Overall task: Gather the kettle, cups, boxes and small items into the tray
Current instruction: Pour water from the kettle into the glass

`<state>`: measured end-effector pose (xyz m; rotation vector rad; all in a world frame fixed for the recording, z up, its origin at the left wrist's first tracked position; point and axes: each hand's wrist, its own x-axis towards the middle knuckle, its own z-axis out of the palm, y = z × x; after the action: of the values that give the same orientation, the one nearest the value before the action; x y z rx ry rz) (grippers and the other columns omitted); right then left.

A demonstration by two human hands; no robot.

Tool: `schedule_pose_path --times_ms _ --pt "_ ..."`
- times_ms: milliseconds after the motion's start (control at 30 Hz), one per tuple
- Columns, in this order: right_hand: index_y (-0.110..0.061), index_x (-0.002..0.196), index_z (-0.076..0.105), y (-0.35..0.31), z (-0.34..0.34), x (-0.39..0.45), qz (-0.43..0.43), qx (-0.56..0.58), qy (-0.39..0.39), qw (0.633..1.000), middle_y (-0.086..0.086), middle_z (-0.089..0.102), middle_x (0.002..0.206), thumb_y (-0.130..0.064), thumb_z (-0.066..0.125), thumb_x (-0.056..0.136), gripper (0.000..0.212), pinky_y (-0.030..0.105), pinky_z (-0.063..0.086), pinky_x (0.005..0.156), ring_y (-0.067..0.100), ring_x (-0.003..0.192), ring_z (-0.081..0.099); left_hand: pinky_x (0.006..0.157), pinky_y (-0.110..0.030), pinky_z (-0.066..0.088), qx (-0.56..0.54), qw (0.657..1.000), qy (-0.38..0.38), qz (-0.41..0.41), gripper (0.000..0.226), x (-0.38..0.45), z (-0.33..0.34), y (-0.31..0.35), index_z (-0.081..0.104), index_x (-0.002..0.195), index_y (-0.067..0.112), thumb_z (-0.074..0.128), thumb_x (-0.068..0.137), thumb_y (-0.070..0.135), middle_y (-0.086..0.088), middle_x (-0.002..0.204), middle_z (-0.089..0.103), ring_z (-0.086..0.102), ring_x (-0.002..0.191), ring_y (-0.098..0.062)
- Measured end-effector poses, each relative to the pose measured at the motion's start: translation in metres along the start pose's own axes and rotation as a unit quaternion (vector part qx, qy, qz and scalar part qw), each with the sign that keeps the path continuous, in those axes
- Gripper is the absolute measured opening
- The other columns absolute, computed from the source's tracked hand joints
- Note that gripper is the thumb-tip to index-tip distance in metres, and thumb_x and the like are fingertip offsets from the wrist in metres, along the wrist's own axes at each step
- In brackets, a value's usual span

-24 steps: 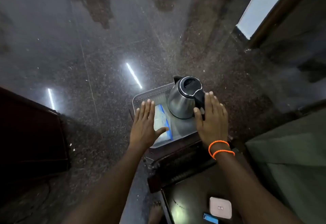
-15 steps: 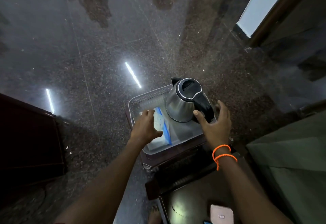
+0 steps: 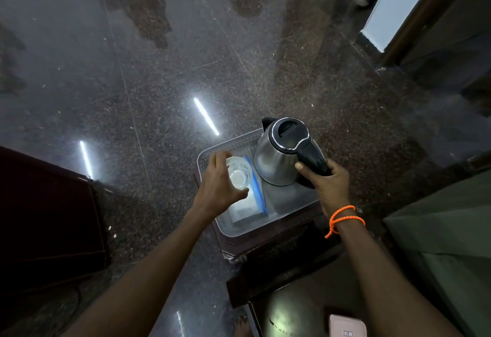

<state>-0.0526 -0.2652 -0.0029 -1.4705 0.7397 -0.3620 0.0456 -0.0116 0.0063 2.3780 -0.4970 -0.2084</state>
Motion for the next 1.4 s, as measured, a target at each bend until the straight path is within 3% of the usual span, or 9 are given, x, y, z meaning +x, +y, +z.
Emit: schedule_pose_path --times_ms 167,233,400,533,667,833,1033,1233,1400 --pt "-0.016 0.083 0.079 -0.013 -0.005 0.003 0.005 0.056 0.001 0.998 -0.003 0.073 0.076 -0.042 0.101 0.051 0.047 0.034 0.06 0.068 0.013 0.072 0.066 0.088 -0.004 0.034 -0.016 1.0 0.004 0.01 0.096 -0.01 -0.001 -0.004 0.044 0.133 0.028 0.097 0.054 0.036 0.014 0.127 0.043 0.038 0.104 0.01" --pt "-0.011 0.085 0.078 -0.027 -0.013 0.001 0.005 0.074 -0.004 0.997 0.006 0.073 0.081 -0.038 0.101 0.052 0.049 0.041 0.061 0.072 0.021 0.077 0.067 0.088 0.001 0.033 -0.026 0.999 0.011 0.027 0.094 -0.012 -0.004 0.001 0.047 0.133 0.031 0.097 0.054 0.037 0.016 0.126 0.046 0.042 0.105 0.009" --pt "-0.008 0.089 0.077 -0.082 -0.036 -0.007 -0.028 0.12 -0.004 0.992 0.013 0.073 0.084 -0.035 0.1 0.052 0.051 0.046 0.062 0.07 0.025 0.077 0.067 0.096 -0.025 0.047 -0.035 0.998 0.029 0.053 0.093 -0.013 -0.015 0.029 0.052 0.136 0.025 0.097 0.056 0.039 0.008 0.127 0.057 0.052 0.109 -0.003" --pt "-0.009 0.088 0.077 -0.125 -0.072 -0.022 -0.066 0.129 0.0 0.989 0.007 0.076 0.076 -0.027 0.098 0.059 0.039 0.031 0.058 0.059 0.019 0.066 0.07 0.097 -0.024 0.044 -0.05 0.996 0.026 0.074 0.1 -0.01 -0.02 0.072 0.049 0.141 0.027 0.097 0.054 0.042 0.002 0.132 0.059 0.055 0.113 -0.008" --pt "-0.011 0.088 0.078 -0.154 -0.123 -0.048 -0.099 0.14 0.033 0.985 0.004 0.077 0.076 -0.017 0.094 0.065 0.029 0.027 0.057 0.058 0.016 0.066 0.069 0.092 -0.011 0.038 -0.067 0.991 0.005 0.113 0.098 -0.014 -0.013 0.125 0.049 0.138 0.029 0.097 0.054 0.042 0.009 0.128 0.053 0.049 0.107 0.001" --pt "-0.009 0.093 0.078 -0.157 -0.21 -0.1 -0.11 0.138 0.092 0.98 0.003 0.077 0.079 -0.015 0.094 0.066 0.032 0.027 0.058 0.057 0.015 0.066 0.07 0.091 -0.008 0.038 -0.068 0.985 -0.03 0.157 0.095 -0.044 0.021 0.189 0.052 0.135 0.025 0.096 0.052 0.043 0.003 0.129 0.059 0.054 0.105 -0.005" --pt "-0.015 0.088 0.08 -0.118 -0.33 -0.195 -0.092 0.12 0.176 0.973 -0.002 0.077 0.078 -0.009 0.091 0.068 0.024 0.025 0.057 0.058 0.01 0.067 0.07 0.088 -0.026 0.05 -0.087 0.968 -0.103 0.214 0.088 -0.117 0.098 0.26 0.057 0.128 0.024 0.097 0.051 0.035 0.0 0.124 0.06 0.06 0.105 -0.014" --pt "0.0 0.099 0.075 -0.067 -0.447 -0.304 -0.024 0.085 0.258 0.962 0.013 0.072 0.088 -0.011 0.092 0.067 0.038 0.061 0.062 0.074 0.024 0.077 0.068 0.089 -0.028 0.051 -0.092 0.941 -0.193 0.262 0.087 -0.208 0.192 0.313 0.059 0.126 0.021 0.097 0.049 0.039 -0.001 0.121 0.061 0.061 0.107 -0.018" --pt "-0.002 0.102 0.076 -0.023 -0.528 -0.391 0.028 0.07 0.312 0.947 0.014 0.075 0.094 -0.021 0.097 0.055 0.056 0.066 0.06 0.076 0.029 0.084 0.072 0.091 -0.034 0.054 -0.098 0.911 -0.284 0.283 0.084 -0.283 0.267 0.339 0.059 0.124 0.022 0.09 0.05 0.045 0.002 0.12 0.061 0.06 0.108 -0.017"
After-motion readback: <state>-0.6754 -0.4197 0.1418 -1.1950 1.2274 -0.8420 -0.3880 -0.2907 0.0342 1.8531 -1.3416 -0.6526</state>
